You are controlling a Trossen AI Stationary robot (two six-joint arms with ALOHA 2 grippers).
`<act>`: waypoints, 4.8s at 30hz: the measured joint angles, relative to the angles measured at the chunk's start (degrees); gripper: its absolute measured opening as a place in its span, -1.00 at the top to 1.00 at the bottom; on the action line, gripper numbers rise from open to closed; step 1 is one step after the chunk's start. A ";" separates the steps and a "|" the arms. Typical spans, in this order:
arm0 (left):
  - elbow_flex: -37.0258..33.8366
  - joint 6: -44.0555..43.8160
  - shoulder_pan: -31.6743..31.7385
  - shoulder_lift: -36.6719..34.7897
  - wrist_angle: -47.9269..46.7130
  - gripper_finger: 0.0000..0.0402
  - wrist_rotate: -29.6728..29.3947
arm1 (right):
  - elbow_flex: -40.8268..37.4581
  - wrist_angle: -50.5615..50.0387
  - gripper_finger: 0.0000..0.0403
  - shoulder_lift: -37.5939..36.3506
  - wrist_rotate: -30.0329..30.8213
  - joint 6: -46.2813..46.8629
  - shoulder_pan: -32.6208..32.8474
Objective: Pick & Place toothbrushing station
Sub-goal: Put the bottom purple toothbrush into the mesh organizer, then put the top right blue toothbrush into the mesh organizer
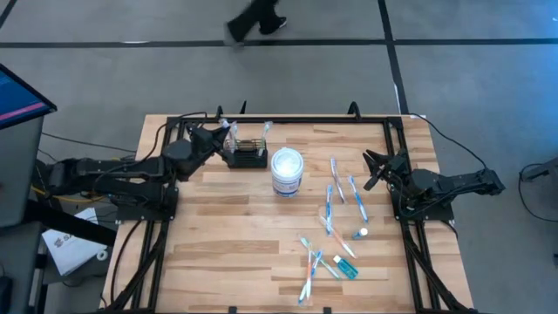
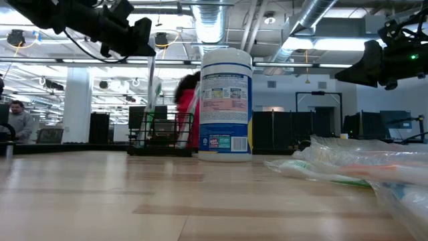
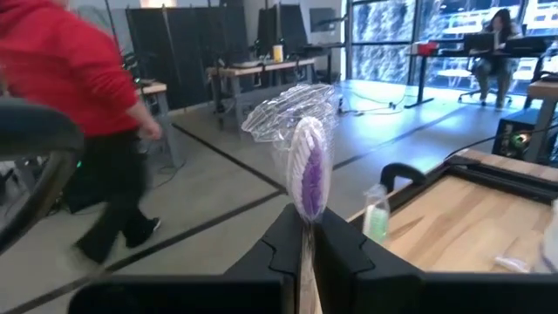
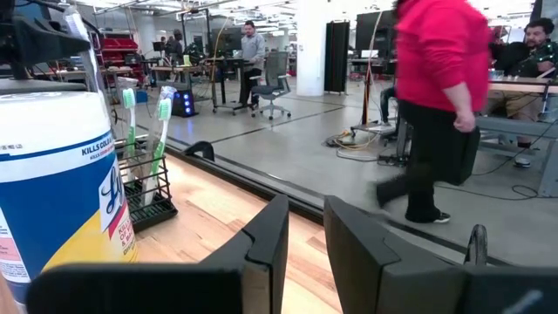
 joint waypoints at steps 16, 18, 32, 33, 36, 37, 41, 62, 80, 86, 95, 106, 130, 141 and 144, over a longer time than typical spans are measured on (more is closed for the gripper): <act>-1.60 -3.20 3.75 0.00 0.29 0.96 -0.14 | 0.00 0.00 0.66 0.00 0.00 0.00 0.00; -2.75 -4.18 4.30 0.00 0.56 0.96 -0.17 | 0.00 0.00 0.66 0.00 0.00 0.00 0.00; -8.38 -7.20 5.23 0.02 5.51 0.96 -0.06 | 0.00 0.00 0.66 0.00 0.00 0.00 -0.02; -8.51 -7.20 5.23 0.02 5.64 0.96 -0.05 | 0.00 0.00 0.66 0.00 0.00 0.00 -0.02; -8.83 -7.53 5.23 0.02 6.21 0.96 -0.04 | 0.00 0.00 0.66 0.00 0.00 0.00 -0.02; -8.88 -7.55 5.23 0.02 6.30 0.96 -0.06 | 0.00 0.00 0.66 0.00 0.00 0.00 -0.02; -8.90 -7.61 5.23 0.18 6.63 0.96 -0.05 | 0.00 0.00 0.66 0.00 0.00 0.00 -0.02; -8.94 -10.19 7.43 15.98 14.97 0.96 0.31 | 0.00 -0.02 0.66 0.00 0.10 -0.13 -0.02; -8.92 -10.19 7.43 16.98 15.24 0.77 0.09 | 0.00 -0.02 0.66 0.00 0.10 0.04 -0.02; -8.92 -10.19 7.43 16.93 15.23 0.69 -0.21 | 0.00 -0.02 0.66 0.00 0.10 0.04 -0.02; -8.85 -10.18 7.40 14.05 15.12 0.53 -2.57 | 0.00 -0.02 0.66 0.00 0.10 0.02 0.04; -8.88 -7.45 7.30 12.85 14.77 0.36 -2.66 | 0.00 -0.04 0.66 0.00 0.10 0.04 0.04; -8.88 -2.64 -0.66 1.88 15.19 0.27 -2.70 | -0.01 0.01 0.66 0.00 -0.37 0.93 0.04; -8.88 -5.22 -10.30 1.17 15.43 0.34 3.06 | 2.76 -7.68 0.66 6.44 -10.11 9.43 0.03; -8.88 -6.64 -11.93 1.16 15.86 0.37 3.06 | 6.34 -15.41 0.66 10.96 -10.67 16.74 -0.10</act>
